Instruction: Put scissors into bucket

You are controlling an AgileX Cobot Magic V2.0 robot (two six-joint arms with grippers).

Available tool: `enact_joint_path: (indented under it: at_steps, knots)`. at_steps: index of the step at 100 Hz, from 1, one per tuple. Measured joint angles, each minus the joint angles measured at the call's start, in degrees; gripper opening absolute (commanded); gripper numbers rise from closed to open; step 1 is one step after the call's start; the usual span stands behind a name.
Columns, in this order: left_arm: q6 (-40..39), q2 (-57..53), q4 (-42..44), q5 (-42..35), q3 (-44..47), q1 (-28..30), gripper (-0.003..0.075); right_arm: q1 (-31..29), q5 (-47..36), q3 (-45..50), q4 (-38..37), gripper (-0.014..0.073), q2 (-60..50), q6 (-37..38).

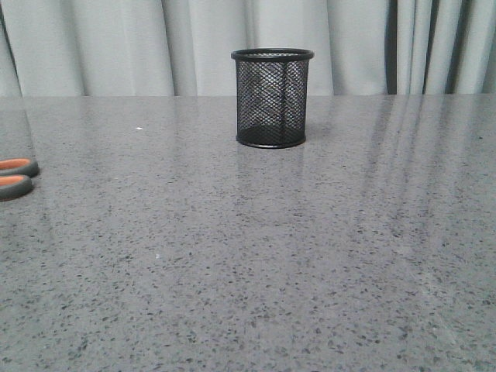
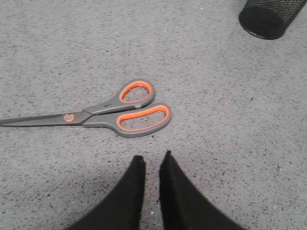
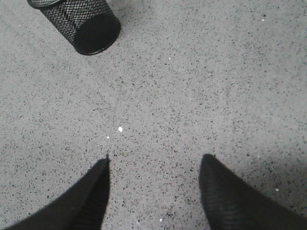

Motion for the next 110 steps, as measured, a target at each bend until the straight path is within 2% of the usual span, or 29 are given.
enact_joint_path:
  at_steps: [7, 12, 25, 39, 60, 79, 110]
  knots:
    - [0.2, 0.9, -0.3, 0.0, -0.1, 0.0, 0.0365, 0.0, 0.0, -0.1, 0.0, 0.0426, 0.2, -0.1]
    - [0.3, 1.7, -0.3, 0.0, -0.1, 0.0, 0.0402, 0.0, 0.0, -0.1, 0.0, 0.0426, 0.2, -0.2]
    - [1.8, 5.2, -0.4, 0.9, -1.3, 0.0, 0.0407, 0.0, 0.0, -0.1, 0.0, 0.0426, 0.2, -0.3]
    - [7.2, 11.6, -0.4, 4.2, -5.7, 0.0, 0.0407, 0.0, 0.0, -0.1, 0.0, 0.0426, 0.2, -0.8]
    - [22.9, 24.3, -0.3, 9.7, -14.0, 0.0, 0.0407, 0.0, 0.0, -0.1, 0.0, 0.0426, 0.2, -1.9]
    - [45.5, 33.9, -0.1, 11.5, -18.9, 0.0, 0.0407, 0.0, 0.0, -0.1, 0.0, 0.0426, 0.2, -2.6]
    - [58.3, 46.0, 8.9, 14.6, -26.2, 0.0, 0.0409, 0.3, 0.0, -0.1, 0.0, 0.0426, 0.2, -3.3]
